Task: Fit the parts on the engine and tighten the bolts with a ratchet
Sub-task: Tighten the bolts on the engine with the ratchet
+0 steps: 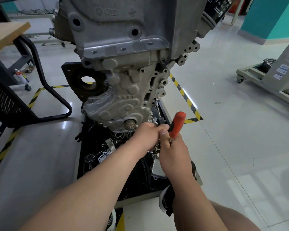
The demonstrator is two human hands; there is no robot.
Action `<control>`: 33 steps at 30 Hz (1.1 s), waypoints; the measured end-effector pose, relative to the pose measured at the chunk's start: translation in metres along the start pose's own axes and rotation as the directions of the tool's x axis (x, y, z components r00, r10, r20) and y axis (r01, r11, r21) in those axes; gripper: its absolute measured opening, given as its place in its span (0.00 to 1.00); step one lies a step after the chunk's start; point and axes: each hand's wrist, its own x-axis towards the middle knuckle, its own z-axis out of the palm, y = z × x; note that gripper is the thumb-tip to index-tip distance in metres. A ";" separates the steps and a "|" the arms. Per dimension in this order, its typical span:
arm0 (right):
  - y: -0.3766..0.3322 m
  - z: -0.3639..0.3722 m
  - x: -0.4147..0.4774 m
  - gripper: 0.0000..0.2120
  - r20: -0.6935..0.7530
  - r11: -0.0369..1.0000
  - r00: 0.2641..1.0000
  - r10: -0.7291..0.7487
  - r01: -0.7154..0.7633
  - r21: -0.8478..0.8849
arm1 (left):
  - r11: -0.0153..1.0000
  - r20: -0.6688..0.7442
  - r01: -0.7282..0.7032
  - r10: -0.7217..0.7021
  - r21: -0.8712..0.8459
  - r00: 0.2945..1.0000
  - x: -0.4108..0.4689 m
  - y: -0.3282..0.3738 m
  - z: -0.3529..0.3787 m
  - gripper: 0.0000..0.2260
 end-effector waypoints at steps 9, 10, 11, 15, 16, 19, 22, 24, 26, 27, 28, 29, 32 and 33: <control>-0.003 -0.001 -0.001 0.22 0.060 0.947 0.996 0.061 -0.076 0.312 | 1.000 -0.028 -0.007 0.007 0.005 1.000 -0.001 -0.001 -0.002 0.14; -0.003 -0.001 -0.001 0.21 0.071 0.928 0.995 0.073 -0.093 0.361 | 1.000 -0.030 -0.005 0.006 0.012 1.000 -0.001 0.000 -0.001 0.14; -0.004 -0.002 -0.002 0.21 0.083 0.916 0.993 0.081 -0.107 0.386 | 1.000 -0.029 -0.002 0.002 0.015 1.000 -0.001 0.000 -0.001 0.14; -0.007 -0.007 -0.004 0.20 0.152 0.886 0.983 0.108 -0.164 0.434 | 0.992 -0.069 0.064 -0.072 -0.109 0.995 -0.001 0.005 -0.001 0.14; -0.007 -0.009 -0.005 0.18 0.146 0.897 0.985 0.097 -0.150 0.416 | 0.976 -0.078 0.097 -0.114 -0.195 0.990 -0.001 0.008 -0.001 0.14; -0.003 -0.012 -0.007 0.10 0.055 0.962 0.997 0.055 -0.068 0.265 | 0.841 -0.011 0.205 -0.244 -0.501 0.970 0.000 0.014 -0.006 0.10; 0.001 -0.019 -0.009 0.10 0.036 0.942 0.994 0.104 -0.110 0.318 | 0.531 0.149 0.314 -0.329 -0.787 0.932 0.002 0.016 -0.017 0.11; 0.003 -0.026 -0.010 0.14 0.037 0.912 0.985 0.169 -0.171 0.373 | 0.324 0.200 0.318 -0.349 -0.891 0.916 0.004 0.015 -0.022 0.11; 0.003 -0.033 -0.009 0.17 0.042 0.877 0.969 0.242 -0.237 0.419 | 0.214 0.219 0.313 -0.371 -0.925 0.902 0.005 0.014 -0.023 0.12; 0.003 -0.035 -0.008 0.18 0.050 0.856 0.961 0.271 -0.264 0.445 | 0.202 0.220 0.315 -0.387 -0.928 0.896 0.005 0.014 -0.022 0.11; 0.003 -0.037 -0.007 0.19 0.052 0.837 0.955 0.292 -0.281 0.469 | 0.218 0.218 0.323 -0.399 -0.921 0.891 0.005 0.014 -0.022 0.11; 0.003 -0.037 -0.006 0.20 0.049 0.825 0.951 0.306 -0.291 0.485 | 0.260 0.217 0.338 -0.404 -0.904 0.889 0.005 0.013 -0.020 0.10; 0.002 -0.038 -0.005 0.23 0.042 0.819 0.948 0.316 -0.294 0.492 | 0.511 0.219 0.380 -0.348 -0.771 0.912 0.001 0.016 -0.014 0.11; 0.002 -0.038 -0.005 0.20 0.045 0.813 0.948 0.315 -0.294 0.502 | 0.598 0.217 0.367 -0.310 -0.712 0.926 -0.001 0.017 -0.011 0.11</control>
